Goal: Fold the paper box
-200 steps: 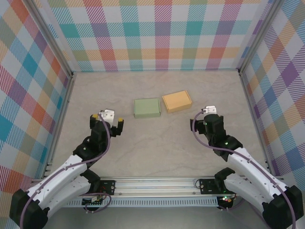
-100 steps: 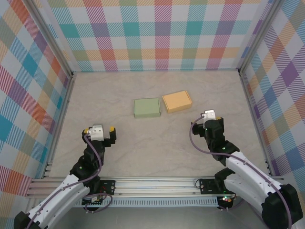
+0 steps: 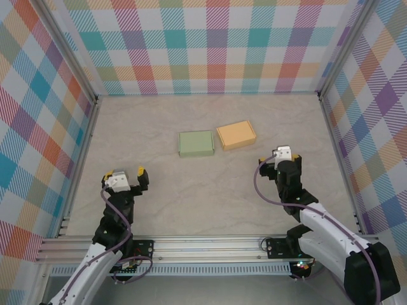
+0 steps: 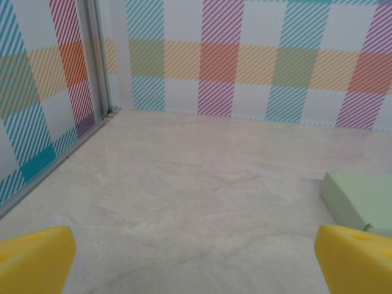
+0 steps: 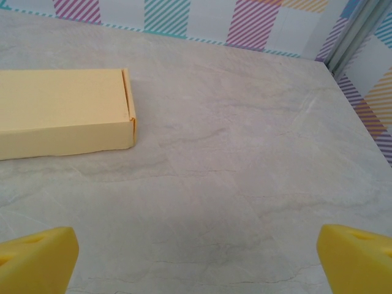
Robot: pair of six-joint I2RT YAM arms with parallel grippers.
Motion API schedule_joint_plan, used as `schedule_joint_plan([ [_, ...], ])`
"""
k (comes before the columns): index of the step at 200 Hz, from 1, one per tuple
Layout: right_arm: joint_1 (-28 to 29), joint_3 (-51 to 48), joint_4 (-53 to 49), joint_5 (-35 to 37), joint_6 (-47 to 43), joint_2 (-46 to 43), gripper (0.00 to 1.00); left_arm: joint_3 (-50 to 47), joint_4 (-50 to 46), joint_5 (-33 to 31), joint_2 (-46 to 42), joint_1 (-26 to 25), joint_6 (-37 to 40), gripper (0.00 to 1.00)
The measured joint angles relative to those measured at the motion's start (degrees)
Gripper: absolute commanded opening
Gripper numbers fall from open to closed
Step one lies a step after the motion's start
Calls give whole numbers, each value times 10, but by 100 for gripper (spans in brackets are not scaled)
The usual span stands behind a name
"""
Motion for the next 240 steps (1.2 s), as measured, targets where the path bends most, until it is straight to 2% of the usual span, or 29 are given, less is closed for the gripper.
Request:
schedule_joint_plan([
  [31,-22,-1,21,-21,0,19,100,1,95,56,182,56,-23,100],
  [70,-44,-2,45,-47,-3,38,100,38,216,104,416,64,-11,100],
  [97,-58,-2,57,-61,-7,42,100,68,305,130,539,66,-1,100],
  [183,-84,-2,87,-93,-13,75,100,130,438,183,713,72,57,100],
  [214,-91,-2,98,-105,-15,98,100,143,461,212,763,112,52,100],
  [240,-97,-1,110,-113,-16,115,100,178,429,251,777,133,48,100],
])
